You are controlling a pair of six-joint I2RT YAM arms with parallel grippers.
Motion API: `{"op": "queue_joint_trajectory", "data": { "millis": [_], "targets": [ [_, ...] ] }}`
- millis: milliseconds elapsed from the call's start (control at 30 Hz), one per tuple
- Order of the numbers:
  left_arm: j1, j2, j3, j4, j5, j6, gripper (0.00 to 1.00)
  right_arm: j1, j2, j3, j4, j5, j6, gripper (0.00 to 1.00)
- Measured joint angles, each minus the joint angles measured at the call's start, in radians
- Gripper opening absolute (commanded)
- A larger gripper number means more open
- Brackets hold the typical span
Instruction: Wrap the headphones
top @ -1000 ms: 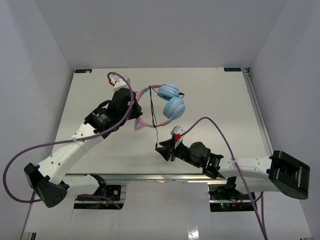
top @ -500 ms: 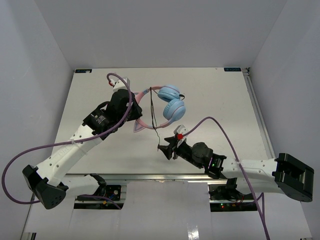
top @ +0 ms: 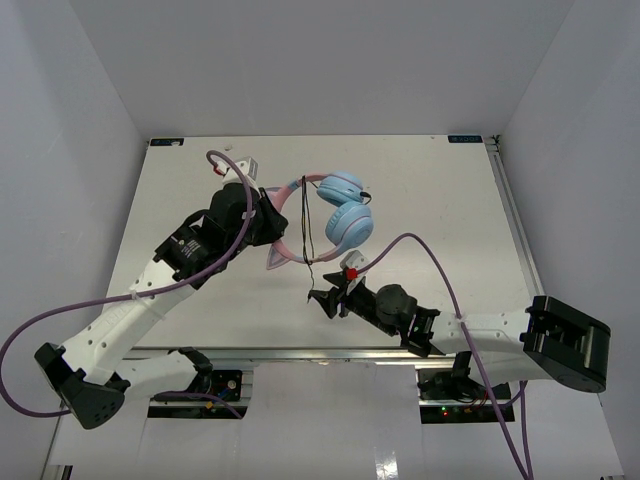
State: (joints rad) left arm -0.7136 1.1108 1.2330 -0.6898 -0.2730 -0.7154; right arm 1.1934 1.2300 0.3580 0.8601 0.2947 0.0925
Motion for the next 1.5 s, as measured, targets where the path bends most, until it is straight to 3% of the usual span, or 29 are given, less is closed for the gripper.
{"op": "queue_joint_trajectory", "data": {
  "millis": [467,567,700,767,1033,1267,1500],
  "targets": [
    [0.000,-0.010,-0.019,0.030,0.021,-0.007,0.00,0.000,0.107,0.007,0.111,-0.064,0.001,0.53],
    [0.000,-0.019,-0.029,0.035,0.026,-0.008,0.00,0.000,0.124,0.007,0.134,-0.069,0.003,0.42],
    [0.000,-0.032,-0.037,0.043,0.045,-0.009,0.00,0.000,0.138,0.007,0.166,-0.077,0.005,0.16],
    [0.000,-0.042,-0.048,0.057,0.065,-0.010,0.00,0.000,0.140,0.006,0.179,-0.082,0.007,0.09],
    [0.002,-0.054,-0.066,0.103,0.190,0.020,0.00,0.000,0.095,-0.058,0.229,-0.069,0.003,0.08],
    [0.014,-0.016,-0.020,0.107,0.369,0.139,0.00,-0.034,-0.125,-0.175,0.233,-0.026,-0.026,0.08],
    [0.015,0.044,0.035,0.126,0.567,0.321,0.00,-0.073,-0.313,-0.182,0.138,0.003,-0.074,0.08]
  ]
}}
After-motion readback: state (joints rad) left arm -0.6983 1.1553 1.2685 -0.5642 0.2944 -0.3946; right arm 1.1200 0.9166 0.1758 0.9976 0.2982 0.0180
